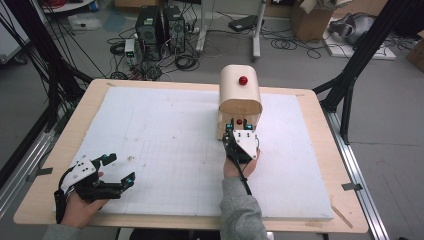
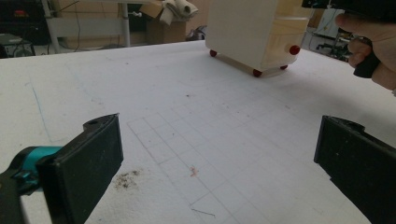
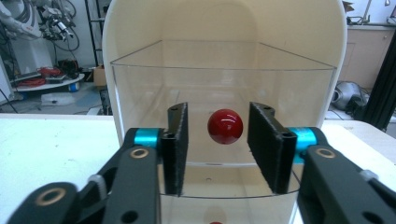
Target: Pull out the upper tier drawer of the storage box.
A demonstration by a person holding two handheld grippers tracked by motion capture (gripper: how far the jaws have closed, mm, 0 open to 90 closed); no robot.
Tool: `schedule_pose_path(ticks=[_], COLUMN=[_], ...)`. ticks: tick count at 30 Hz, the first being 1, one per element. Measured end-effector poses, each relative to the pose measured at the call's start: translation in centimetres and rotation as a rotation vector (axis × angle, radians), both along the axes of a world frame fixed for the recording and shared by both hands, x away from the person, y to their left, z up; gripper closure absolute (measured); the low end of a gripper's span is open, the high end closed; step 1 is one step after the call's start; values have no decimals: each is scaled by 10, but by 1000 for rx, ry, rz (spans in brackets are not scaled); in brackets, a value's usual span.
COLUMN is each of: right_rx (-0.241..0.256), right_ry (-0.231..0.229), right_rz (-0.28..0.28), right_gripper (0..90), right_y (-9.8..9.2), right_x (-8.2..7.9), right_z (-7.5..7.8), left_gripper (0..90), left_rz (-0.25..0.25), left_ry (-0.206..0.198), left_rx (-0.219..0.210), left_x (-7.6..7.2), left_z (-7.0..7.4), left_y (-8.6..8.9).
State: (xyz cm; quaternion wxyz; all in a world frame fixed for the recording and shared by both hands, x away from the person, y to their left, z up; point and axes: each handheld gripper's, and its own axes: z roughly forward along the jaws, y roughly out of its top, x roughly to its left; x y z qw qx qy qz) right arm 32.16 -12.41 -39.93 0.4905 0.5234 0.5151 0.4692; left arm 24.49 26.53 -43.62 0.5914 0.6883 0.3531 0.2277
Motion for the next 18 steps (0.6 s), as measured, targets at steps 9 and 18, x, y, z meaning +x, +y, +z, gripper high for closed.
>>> schedule_pose_path(ticks=[9,18], right_rx=[-9,-20], right_ry=[0,6], right_rz=[-5,-18], right_gripper=[700,734], right_y=[0,1], right_x=[-1,-2], right_z=[1,1], left_gripper=[17,18], left_rz=[0,2], left_ry=[4,4], left_rx=[3,2], left_x=[0,0], left_z=[0,0], left_y=[0,0])
